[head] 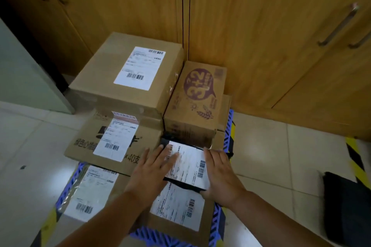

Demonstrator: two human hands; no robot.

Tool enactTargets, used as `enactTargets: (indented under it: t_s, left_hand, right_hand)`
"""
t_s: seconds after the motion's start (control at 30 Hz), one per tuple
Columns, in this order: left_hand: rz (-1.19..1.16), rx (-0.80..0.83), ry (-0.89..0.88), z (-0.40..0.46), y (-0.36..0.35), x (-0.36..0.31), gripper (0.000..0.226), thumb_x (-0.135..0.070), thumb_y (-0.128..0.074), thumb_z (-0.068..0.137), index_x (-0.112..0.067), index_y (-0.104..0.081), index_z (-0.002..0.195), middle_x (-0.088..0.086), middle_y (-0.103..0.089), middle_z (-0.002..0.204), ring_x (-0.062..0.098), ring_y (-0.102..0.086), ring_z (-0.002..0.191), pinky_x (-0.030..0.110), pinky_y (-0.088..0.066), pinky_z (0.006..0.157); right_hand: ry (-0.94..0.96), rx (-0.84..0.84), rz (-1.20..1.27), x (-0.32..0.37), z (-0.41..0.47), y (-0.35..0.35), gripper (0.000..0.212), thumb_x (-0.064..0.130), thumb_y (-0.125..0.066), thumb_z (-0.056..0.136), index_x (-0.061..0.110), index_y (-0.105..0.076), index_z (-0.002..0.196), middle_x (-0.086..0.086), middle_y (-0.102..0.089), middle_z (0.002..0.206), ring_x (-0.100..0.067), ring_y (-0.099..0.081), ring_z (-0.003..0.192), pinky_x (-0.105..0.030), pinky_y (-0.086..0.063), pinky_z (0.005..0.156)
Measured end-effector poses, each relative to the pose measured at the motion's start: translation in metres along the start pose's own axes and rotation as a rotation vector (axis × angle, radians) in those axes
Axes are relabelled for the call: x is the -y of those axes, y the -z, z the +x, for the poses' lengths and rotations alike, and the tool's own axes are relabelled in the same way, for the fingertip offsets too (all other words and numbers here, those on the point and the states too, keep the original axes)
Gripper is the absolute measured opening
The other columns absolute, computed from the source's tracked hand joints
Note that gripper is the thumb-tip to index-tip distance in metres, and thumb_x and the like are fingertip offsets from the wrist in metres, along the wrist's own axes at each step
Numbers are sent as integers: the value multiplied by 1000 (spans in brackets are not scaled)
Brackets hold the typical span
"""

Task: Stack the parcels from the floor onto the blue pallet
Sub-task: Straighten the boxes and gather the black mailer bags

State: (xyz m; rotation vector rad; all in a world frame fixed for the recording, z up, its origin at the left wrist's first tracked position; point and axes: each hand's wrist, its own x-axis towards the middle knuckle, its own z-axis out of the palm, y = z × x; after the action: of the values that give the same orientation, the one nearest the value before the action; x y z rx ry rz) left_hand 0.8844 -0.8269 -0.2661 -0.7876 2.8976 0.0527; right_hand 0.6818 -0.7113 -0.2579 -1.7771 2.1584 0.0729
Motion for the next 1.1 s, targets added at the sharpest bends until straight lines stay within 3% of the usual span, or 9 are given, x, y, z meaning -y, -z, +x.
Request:
enactTargets:
  t_s: [0.07,0.17,0.33,0.47,0.57,0.73,0.93,1.03,1.1]
  left_hand:
    - [28,-35,-1,2,-10,4,125,-50,-78,60,-23,4,150,9,-46,144,27,-29,134,47,-6,111]
    - [51,-92,4,5,-18,7,121,-50,-78,61,-26,-1,151,9,-44,145,27,-27,136,50,-7,110]
    - [82,-119,43,9,-27,12,79,-55,-49,74,-27,-28,144,10,-47,143,26,-27,135,49,-3,110]
    - [106,-117,47,11,-32,17,77,-58,-36,75,-29,-23,146,9,-45,144,27,-24,136,50,-2,110]
    - [105,-132,18,13,-34,21,78,-61,-37,75,-30,-24,146,8,-32,149,25,3,147,55,-2,109]
    - [57,-110,43,16,-45,25,83,-65,-27,78,-42,15,145,6,-11,155,16,28,141,60,-4,112]
    - [-33,-74,55,15,-44,22,77,-68,-11,72,-52,40,127,-1,17,153,19,21,141,55,14,110]
    - [-6,-90,52,14,-36,20,92,-74,-23,67,-40,15,144,4,3,158,20,10,144,56,10,110]
    - [41,-145,27,18,-22,14,99,-74,-35,64,-27,-16,148,9,-24,155,22,-9,140,58,-7,113]
  right_hand:
    - [37,-21,-24,-2,2,-5,136,72,-73,33,0,-28,140,-9,-52,124,-26,-36,114,-38,-41,102]
    - [70,-9,7,-6,6,-7,124,61,-71,62,4,-5,150,-9,-24,148,-27,-12,134,-33,-2,114]
    - [58,-92,-93,-13,6,-10,114,76,-56,49,4,-36,135,-9,-54,128,-25,-40,116,-41,-38,108]
    - [-11,-96,-62,-21,-5,-10,113,79,-40,58,6,-29,143,-14,-39,144,-28,-27,130,-47,-24,114]
    - [-68,-74,1,-25,-12,-14,123,82,-35,60,7,1,151,-12,3,159,-29,5,146,-46,-3,120]
    - [-108,-16,142,-26,-14,-16,119,68,-55,79,5,21,147,-8,28,155,-19,23,144,-31,8,119]
    - [-99,39,53,-26,-10,-19,117,71,-47,81,2,21,146,-14,27,155,-23,22,144,-34,9,118]
    - [-103,66,43,-26,-14,-13,119,74,-47,78,6,22,147,-10,27,155,-22,23,144,-41,9,119]
    - [-84,43,73,-32,-19,-7,116,74,-48,77,11,19,149,-5,22,157,-20,19,145,-41,7,119]
